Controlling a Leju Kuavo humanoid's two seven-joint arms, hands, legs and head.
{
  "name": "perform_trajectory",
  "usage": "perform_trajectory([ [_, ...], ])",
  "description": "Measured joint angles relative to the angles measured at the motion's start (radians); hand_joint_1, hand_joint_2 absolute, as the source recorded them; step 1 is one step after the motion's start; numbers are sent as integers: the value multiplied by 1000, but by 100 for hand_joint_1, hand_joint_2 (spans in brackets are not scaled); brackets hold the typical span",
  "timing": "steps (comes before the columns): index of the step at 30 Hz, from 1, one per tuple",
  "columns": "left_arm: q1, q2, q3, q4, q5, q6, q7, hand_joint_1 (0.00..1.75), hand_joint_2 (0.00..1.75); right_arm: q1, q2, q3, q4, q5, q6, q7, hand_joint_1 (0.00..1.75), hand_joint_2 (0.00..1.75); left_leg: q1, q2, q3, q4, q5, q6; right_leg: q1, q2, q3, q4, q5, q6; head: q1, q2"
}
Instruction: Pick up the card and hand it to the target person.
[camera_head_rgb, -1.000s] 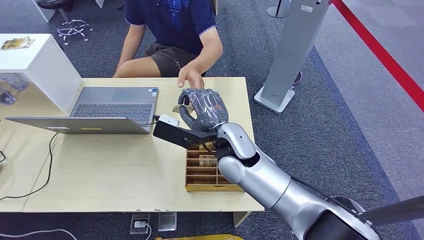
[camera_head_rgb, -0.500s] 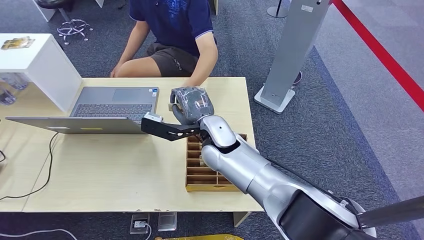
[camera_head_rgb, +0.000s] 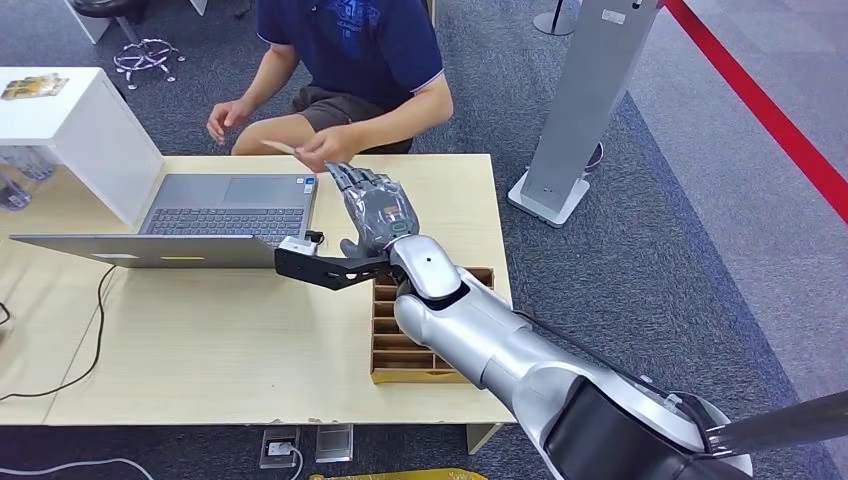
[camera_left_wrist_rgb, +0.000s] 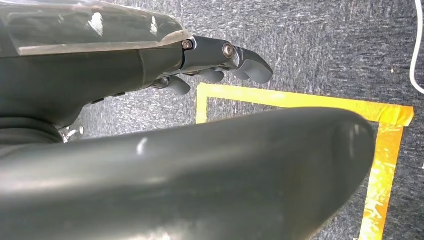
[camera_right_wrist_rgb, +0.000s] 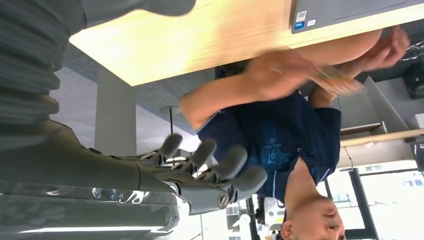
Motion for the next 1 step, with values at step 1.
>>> perform_trajectory([
  [1, 0, 0, 0, 0, 0, 0, 0, 0, 0, -1, 1, 1, 2, -1, -1, 0, 0, 175, 0, 0, 0, 0, 0, 0, 0, 0, 0, 0, 0, 0, 0, 0],
])
